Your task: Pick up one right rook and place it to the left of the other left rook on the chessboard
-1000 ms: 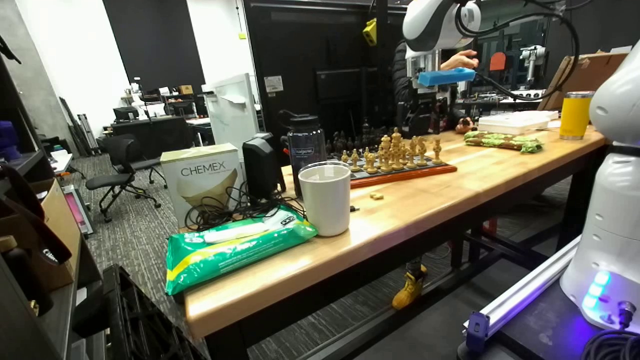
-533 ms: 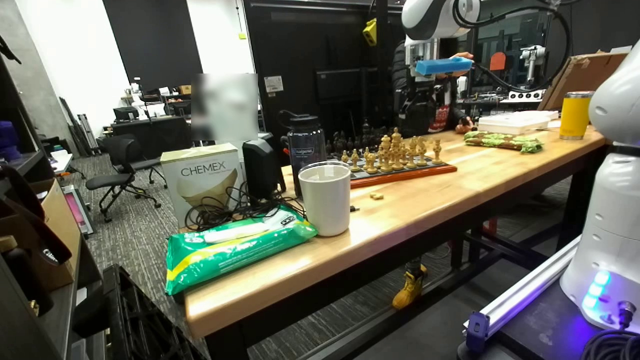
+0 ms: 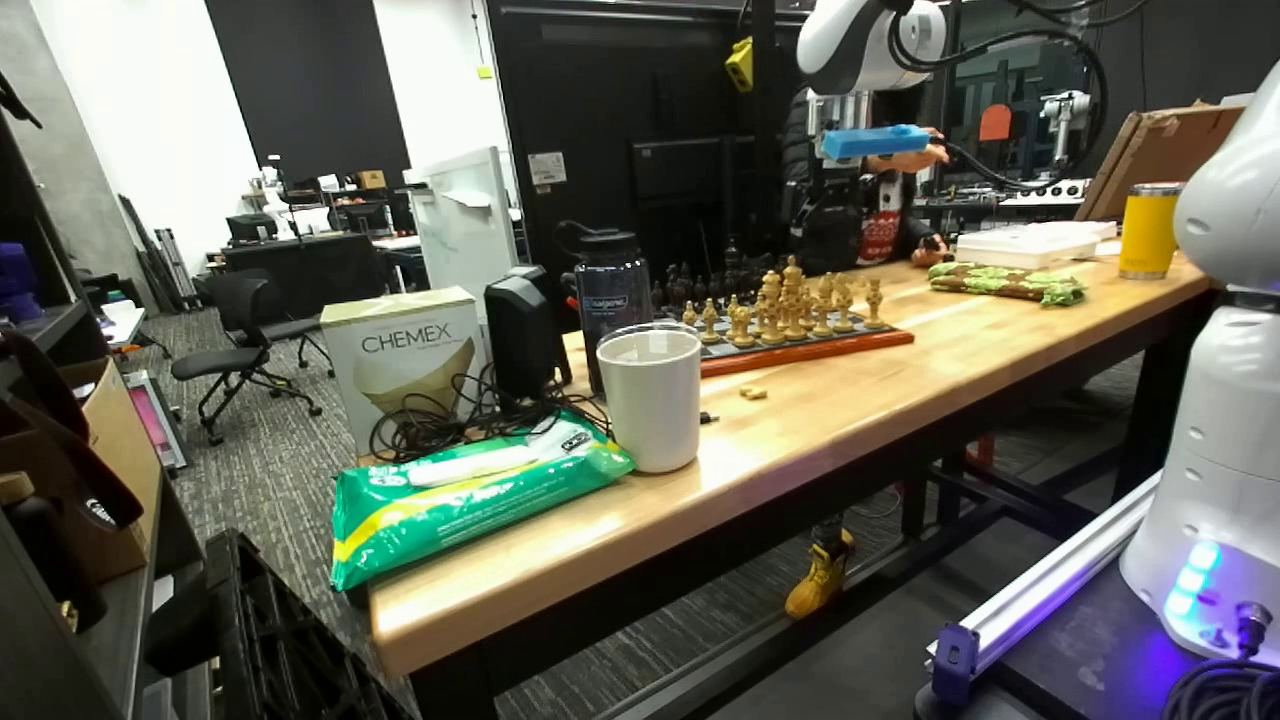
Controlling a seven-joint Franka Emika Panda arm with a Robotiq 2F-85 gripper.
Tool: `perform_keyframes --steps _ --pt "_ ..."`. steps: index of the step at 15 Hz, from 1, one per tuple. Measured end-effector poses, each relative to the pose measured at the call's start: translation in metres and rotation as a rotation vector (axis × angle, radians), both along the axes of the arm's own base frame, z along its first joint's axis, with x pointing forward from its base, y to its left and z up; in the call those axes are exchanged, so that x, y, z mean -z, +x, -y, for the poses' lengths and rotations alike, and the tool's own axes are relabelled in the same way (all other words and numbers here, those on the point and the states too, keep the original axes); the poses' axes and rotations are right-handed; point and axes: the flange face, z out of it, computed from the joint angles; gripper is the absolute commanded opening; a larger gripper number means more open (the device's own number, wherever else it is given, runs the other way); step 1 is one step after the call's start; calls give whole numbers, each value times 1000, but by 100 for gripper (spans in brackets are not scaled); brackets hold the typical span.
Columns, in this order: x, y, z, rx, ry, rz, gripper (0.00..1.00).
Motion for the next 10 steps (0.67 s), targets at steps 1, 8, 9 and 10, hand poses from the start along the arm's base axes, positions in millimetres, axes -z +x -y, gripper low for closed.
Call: perform_keyframes --steps 1,8,9,10 --pt "7 4 2 3 1 -6 100" --pt "45 17 12 25 12 -75 100" --pt "48 18 12 28 16 -82 100" --pt "51 18 12 30 18 -89 100"
